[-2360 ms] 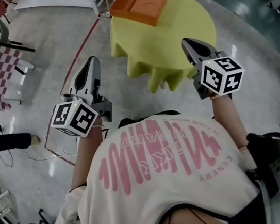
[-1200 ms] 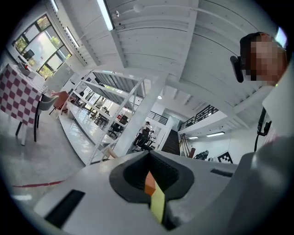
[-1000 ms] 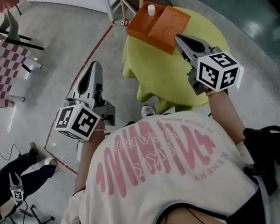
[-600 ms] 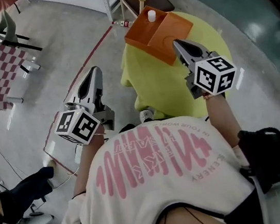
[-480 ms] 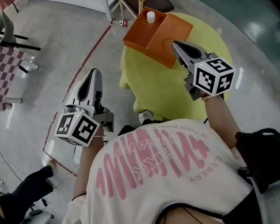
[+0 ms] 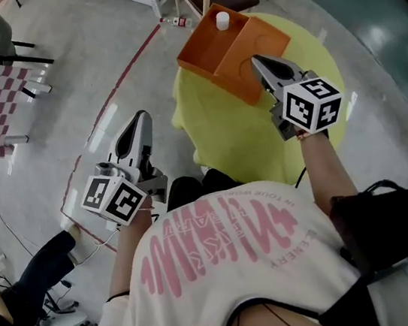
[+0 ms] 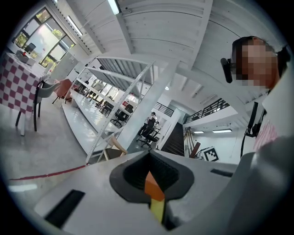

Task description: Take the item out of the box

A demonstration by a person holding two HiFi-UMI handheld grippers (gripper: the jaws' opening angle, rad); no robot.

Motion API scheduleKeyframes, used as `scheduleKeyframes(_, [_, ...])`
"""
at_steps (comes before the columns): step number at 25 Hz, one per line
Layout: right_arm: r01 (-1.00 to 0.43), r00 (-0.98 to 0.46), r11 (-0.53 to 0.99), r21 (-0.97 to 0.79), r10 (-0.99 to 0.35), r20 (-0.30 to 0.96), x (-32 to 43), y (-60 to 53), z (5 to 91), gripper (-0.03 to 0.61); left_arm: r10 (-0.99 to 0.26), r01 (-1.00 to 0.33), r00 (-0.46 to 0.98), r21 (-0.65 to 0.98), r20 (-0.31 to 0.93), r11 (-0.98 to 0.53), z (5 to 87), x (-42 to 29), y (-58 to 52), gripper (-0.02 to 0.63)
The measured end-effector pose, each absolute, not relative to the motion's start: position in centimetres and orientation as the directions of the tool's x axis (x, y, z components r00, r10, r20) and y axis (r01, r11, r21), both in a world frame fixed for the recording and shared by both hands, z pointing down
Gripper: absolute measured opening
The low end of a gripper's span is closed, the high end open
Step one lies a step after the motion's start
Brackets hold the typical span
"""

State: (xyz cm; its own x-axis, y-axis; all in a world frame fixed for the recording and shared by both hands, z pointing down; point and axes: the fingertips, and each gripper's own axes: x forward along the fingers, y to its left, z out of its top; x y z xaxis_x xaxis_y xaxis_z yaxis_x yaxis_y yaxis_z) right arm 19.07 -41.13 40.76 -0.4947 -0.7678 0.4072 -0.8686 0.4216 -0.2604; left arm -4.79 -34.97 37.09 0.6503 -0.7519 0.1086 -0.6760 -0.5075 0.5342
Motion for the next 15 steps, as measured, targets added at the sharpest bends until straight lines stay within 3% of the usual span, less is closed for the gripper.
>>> scheduleKeyframes(15, [-0.851, -0.485, 0.511, -0.123, -0.674, 0.557, 19.2, -48.4, 46.6, 0.006, -0.775, -0.746, 0.589, 0.524, 0.229, -0.411, 41.4, -8.2, -37.3, 0.006])
